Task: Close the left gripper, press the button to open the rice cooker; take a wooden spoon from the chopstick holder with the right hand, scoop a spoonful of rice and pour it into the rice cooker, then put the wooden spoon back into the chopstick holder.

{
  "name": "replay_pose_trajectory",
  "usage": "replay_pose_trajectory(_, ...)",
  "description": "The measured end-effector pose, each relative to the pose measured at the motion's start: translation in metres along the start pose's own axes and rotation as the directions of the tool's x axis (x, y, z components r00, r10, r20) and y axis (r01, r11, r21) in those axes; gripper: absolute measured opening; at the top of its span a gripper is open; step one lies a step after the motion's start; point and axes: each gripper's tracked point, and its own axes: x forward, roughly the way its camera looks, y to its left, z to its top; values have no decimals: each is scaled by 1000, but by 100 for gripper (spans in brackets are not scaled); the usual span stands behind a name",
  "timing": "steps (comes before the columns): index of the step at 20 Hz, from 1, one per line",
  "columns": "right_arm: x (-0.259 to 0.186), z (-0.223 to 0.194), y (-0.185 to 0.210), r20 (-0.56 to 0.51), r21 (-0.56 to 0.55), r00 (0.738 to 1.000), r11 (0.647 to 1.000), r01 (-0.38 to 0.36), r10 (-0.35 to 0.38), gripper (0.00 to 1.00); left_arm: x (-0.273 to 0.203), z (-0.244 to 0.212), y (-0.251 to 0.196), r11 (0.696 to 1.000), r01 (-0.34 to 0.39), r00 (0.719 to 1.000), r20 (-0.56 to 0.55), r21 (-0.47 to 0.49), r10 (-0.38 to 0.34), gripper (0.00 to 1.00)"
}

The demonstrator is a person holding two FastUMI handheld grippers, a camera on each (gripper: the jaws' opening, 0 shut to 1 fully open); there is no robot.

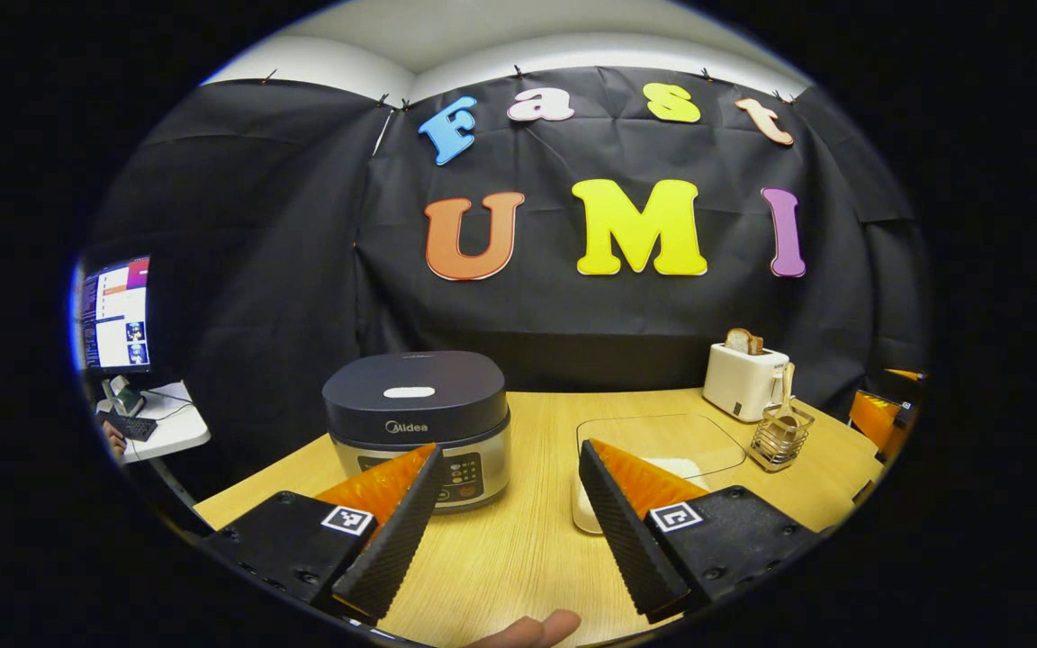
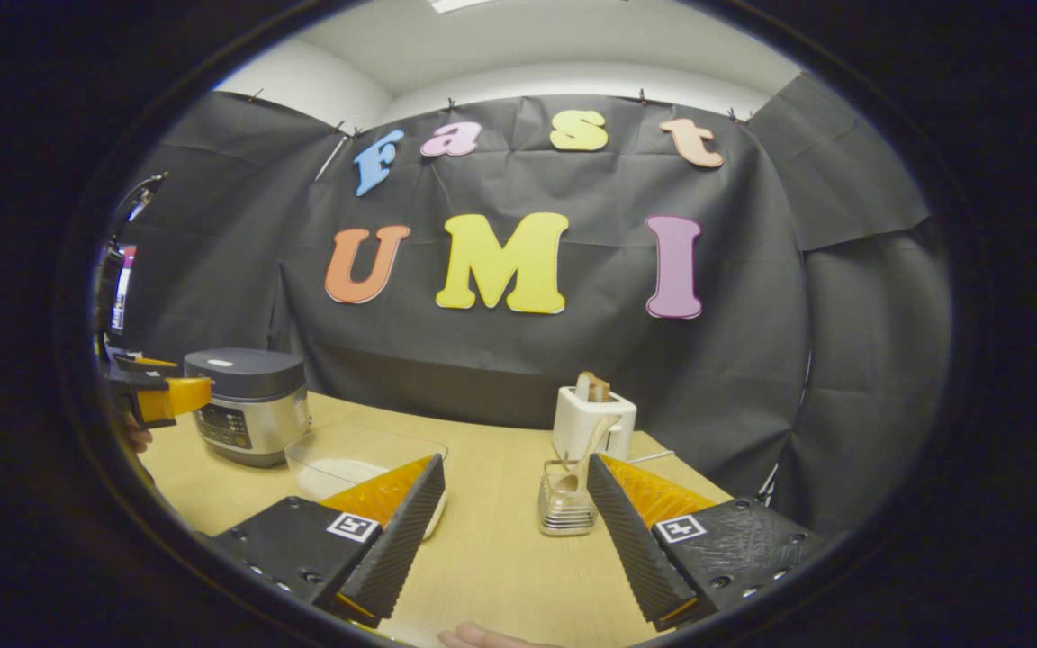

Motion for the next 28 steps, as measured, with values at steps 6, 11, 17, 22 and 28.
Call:
replay_pose_trajectory(6,10,-11,-19,-6,-14,1000,1000,11,-12,95,20,6,8,1000,-12,999,-45,-11,12,65)
replay_pose_trajectory(11,8,-13,-24,0,-57,999,998,41,-41,95,43,27,29,998,-47,996,-76,-29,44,16)
replay_pose_trajectory(17,9,-19,-33,-22,-62,998,996,56,-57,95,78,41,69,995,-85,982,-173,-47,76,3)
replay_pose_trajectory(22,10,-21,-43,-33,-55,996,995,80,-82,97,102,23,82,994,-91,954,-293,-66,68,3)
replay_pose_trajectory(28,11,-25,-37,-42,-76,997,995,59,-62,95,124,6,101,991,-127,932,-347,-47,103,3)
